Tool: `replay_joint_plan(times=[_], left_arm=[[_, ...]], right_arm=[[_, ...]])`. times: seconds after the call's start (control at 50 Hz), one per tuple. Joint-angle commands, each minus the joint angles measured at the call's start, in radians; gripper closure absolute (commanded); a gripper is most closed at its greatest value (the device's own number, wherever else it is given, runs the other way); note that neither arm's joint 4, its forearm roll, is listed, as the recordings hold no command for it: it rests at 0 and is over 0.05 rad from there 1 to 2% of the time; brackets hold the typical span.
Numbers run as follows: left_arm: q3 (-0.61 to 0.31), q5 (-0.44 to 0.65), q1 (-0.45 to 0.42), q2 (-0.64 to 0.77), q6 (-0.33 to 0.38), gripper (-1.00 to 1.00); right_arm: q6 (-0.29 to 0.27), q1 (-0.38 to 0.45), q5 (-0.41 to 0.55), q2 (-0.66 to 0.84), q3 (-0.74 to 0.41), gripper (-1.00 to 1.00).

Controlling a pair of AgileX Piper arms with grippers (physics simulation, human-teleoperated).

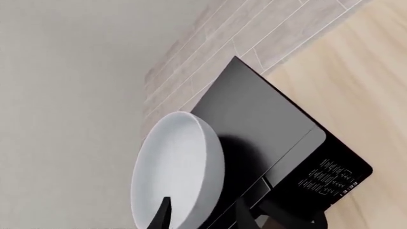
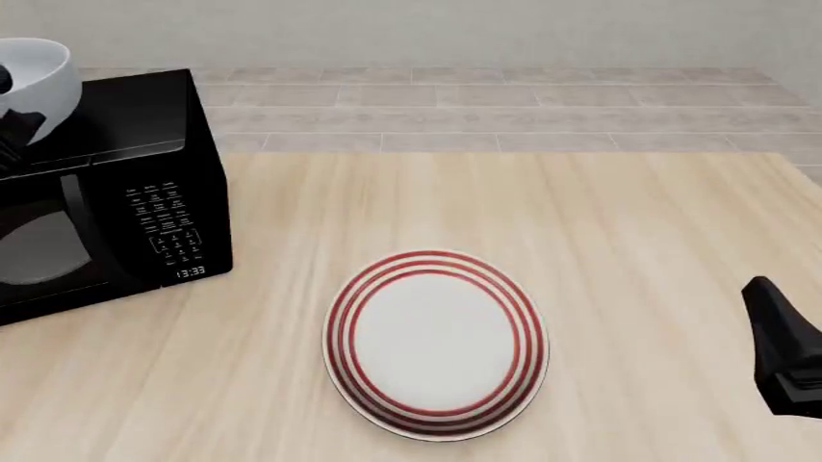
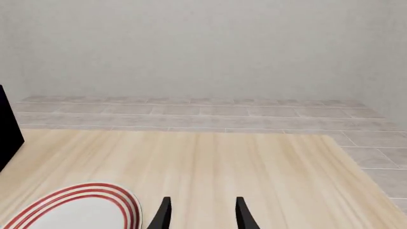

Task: Pick up the white bowl and put it on the plate.

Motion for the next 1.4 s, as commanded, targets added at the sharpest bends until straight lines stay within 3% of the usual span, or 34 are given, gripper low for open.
replay_joint_plan(times=[0.02,0.36,0.64,1.02,1.04,1.4], left_arm=[[-0.021,-0.023,0.013,0.041,-0.007,-1.0],[0.032,-0.112,0.017,0.121,-0.029,-1.0],[-0.003,-0.132,0.05,0.19,-0.039,-1.0],[0.045,-0.196,0.056,0.22,-0.024,-1.0],[0.042,-0.198,0.053,0.208,-0.023,1.0],[0.0,-0.135,0.064,0.151,-0.016,1.0]], right_arm=[[0.0,0.0,0.0,0.0,0.0,-1.0],[0.0,0.0,0.0,0.0,0.0,-1.0],[0.0,0.0,0.0,0.0,0.0,-1.0],[0.0,0.0,0.0,0.0,0.0,-1.0],[0.0,0.0,0.0,0.0,0.0,-1.0],[0.0,0.0,0.0,0.0,0.0,-1.0]])
